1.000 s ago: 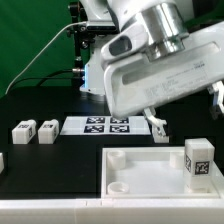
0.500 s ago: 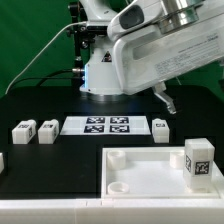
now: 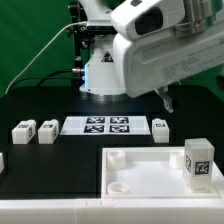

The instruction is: Assemble one leg

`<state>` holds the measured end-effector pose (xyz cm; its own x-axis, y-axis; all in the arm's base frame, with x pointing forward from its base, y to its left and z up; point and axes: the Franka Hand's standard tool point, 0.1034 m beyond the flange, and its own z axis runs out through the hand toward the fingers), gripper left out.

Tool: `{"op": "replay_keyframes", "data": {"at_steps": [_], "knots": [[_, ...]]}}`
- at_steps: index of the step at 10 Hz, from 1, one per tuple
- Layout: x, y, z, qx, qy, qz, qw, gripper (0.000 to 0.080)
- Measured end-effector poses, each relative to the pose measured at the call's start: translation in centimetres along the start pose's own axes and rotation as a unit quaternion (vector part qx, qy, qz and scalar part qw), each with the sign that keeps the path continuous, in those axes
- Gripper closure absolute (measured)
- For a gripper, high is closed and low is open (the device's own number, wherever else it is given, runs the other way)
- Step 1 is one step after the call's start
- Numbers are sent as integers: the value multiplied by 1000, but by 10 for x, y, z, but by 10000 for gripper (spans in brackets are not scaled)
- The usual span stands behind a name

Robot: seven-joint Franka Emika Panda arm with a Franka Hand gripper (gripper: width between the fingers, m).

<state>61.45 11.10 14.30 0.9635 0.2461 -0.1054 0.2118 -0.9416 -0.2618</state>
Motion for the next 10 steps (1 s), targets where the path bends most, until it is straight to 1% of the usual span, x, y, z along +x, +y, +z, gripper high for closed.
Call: {"op": "replay_keyframes", "data": {"at_steps": [1, 2, 3, 4, 8, 9, 10], "knots": [[3, 2, 0, -10, 16, -2, 1000, 150], [6, -2, 1, -20, 39, -12, 999, 150], [6, -3, 8, -24, 60, -21, 998, 150], [4, -4, 10, -22, 57, -20, 998, 150], [5, -5, 9, -22, 58, -22, 998, 150], [6, -5, 11, -23, 63, -2, 998, 150], [10, -7, 15, -25, 71, 29, 997, 150]]}}
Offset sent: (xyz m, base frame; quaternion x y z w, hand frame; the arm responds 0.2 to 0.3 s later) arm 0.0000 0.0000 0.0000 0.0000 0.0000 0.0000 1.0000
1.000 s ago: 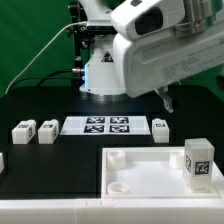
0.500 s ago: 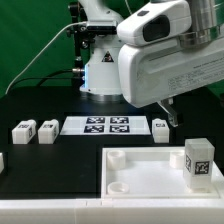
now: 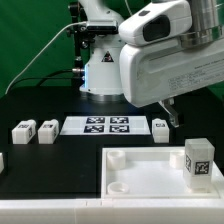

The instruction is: Assemble one leg

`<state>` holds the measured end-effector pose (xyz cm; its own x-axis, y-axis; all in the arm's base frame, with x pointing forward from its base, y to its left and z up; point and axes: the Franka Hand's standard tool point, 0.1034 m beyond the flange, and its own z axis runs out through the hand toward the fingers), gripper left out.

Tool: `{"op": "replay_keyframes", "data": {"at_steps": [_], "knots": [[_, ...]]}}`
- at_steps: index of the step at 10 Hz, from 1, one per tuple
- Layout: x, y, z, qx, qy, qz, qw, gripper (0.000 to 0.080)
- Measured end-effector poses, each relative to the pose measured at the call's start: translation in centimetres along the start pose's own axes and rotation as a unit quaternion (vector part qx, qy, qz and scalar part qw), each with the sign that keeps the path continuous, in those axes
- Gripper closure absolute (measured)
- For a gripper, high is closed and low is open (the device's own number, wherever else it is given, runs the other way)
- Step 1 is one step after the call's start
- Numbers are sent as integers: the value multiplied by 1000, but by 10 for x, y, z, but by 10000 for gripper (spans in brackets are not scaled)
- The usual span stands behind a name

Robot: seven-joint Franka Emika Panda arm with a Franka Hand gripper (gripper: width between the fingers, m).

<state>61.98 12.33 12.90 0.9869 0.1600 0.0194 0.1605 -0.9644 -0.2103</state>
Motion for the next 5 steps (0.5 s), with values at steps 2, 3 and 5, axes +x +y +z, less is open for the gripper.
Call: {"op": "replay_keyframes", "data": {"at_steps": [2, 3, 5], "knots": [[7, -1, 14, -11, 26, 38, 999, 150], [8, 6, 19, -15, 30, 22, 999, 150], [8, 18, 35, -15, 41, 14, 999, 150]]}}
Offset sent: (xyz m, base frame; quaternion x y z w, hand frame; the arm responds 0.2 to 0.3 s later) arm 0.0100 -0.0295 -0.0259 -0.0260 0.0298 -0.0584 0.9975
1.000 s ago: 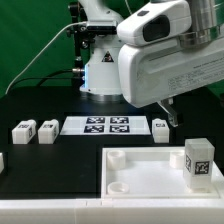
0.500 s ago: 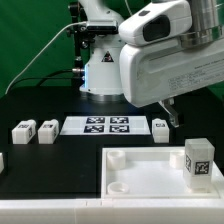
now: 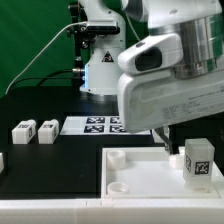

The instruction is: Assemble one leg

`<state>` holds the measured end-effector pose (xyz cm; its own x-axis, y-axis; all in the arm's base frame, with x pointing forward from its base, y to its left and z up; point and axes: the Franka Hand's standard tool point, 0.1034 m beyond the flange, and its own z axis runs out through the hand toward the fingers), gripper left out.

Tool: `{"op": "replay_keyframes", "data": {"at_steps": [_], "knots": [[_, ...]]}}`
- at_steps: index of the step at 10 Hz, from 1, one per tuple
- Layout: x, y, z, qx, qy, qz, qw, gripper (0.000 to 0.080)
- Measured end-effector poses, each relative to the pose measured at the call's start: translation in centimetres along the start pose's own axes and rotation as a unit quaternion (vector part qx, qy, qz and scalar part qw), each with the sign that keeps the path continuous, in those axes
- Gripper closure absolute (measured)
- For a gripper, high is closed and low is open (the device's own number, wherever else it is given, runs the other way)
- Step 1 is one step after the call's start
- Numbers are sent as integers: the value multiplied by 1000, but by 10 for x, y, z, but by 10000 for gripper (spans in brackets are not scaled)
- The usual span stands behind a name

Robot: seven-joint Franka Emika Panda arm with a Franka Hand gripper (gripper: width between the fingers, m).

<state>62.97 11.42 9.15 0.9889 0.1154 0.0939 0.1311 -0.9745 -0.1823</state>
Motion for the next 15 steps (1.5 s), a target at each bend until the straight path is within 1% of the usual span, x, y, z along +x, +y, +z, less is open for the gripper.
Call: {"op": "replay_keyframes", "data": {"at_steps": [1, 3, 4, 5, 6, 7, 8, 10, 11, 12, 13, 14, 15], "knots": [[-1, -1, 4, 1, -1, 0, 1000, 150], [0, 3, 7, 2, -3, -14, 1000, 150], [0, 2, 7, 2, -3, -15, 1000, 150], [0, 2, 7, 2, -3, -17, 1000, 260], [0, 1, 7, 2, -3, -17, 1000, 396], [0, 1, 7, 2, -2, -18, 1000, 396], [0, 1, 7, 2, -2, -18, 1000, 499], [0, 1, 7, 3, -2, -11, 1000, 499], [2, 2, 7, 7, 4, 3, 1000, 499], [6, 4, 6, 16, 18, 52, 998, 499], [6, 7, 6, 21, 25, 145, 989, 499], [5, 9, 6, 27, 32, 227, 973, 499], [3, 10, 6, 30, 37, 302, 952, 499]]}}
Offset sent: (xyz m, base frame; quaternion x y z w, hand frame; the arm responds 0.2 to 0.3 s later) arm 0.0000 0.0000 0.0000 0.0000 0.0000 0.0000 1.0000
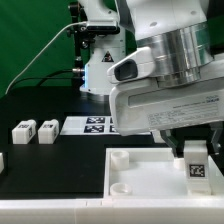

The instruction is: Assemble one leg

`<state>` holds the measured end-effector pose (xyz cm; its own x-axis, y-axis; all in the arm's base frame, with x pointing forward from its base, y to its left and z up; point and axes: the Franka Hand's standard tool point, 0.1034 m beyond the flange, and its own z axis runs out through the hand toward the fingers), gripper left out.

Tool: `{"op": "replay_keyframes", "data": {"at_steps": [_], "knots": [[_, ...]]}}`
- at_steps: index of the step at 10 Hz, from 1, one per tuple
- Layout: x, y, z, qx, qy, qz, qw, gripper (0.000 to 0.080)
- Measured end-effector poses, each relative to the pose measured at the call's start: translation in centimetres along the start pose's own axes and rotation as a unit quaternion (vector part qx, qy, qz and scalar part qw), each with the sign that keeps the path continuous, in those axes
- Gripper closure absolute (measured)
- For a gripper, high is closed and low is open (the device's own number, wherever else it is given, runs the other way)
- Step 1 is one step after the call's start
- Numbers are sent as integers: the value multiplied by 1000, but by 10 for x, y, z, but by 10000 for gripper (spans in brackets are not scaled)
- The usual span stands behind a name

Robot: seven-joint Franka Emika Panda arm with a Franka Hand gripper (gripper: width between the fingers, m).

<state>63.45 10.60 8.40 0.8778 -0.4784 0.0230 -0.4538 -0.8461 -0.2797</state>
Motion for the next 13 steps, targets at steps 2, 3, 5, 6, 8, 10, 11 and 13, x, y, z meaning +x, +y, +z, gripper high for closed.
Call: {"op": "replay_keyframes", "data": {"at_steps": [2, 3, 5, 6, 8, 10, 11, 13], "knots": [[-2, 1, -1, 8, -1, 106, 994, 498], [-3, 1, -1, 10, -2, 135, 991, 496], [-3, 2, -1, 13, -6, 209, 978, 496], [-5, 1, 0, 15, -10, 279, 960, 496], [-8, -4, 2, 18, -12, 459, 888, 496], [-10, -5, 3, 21, -13, 472, 881, 471], [-10, -5, 4, 22, -14, 460, 888, 471], [-14, -4, 6, 16, -20, 371, 928, 287]]}}
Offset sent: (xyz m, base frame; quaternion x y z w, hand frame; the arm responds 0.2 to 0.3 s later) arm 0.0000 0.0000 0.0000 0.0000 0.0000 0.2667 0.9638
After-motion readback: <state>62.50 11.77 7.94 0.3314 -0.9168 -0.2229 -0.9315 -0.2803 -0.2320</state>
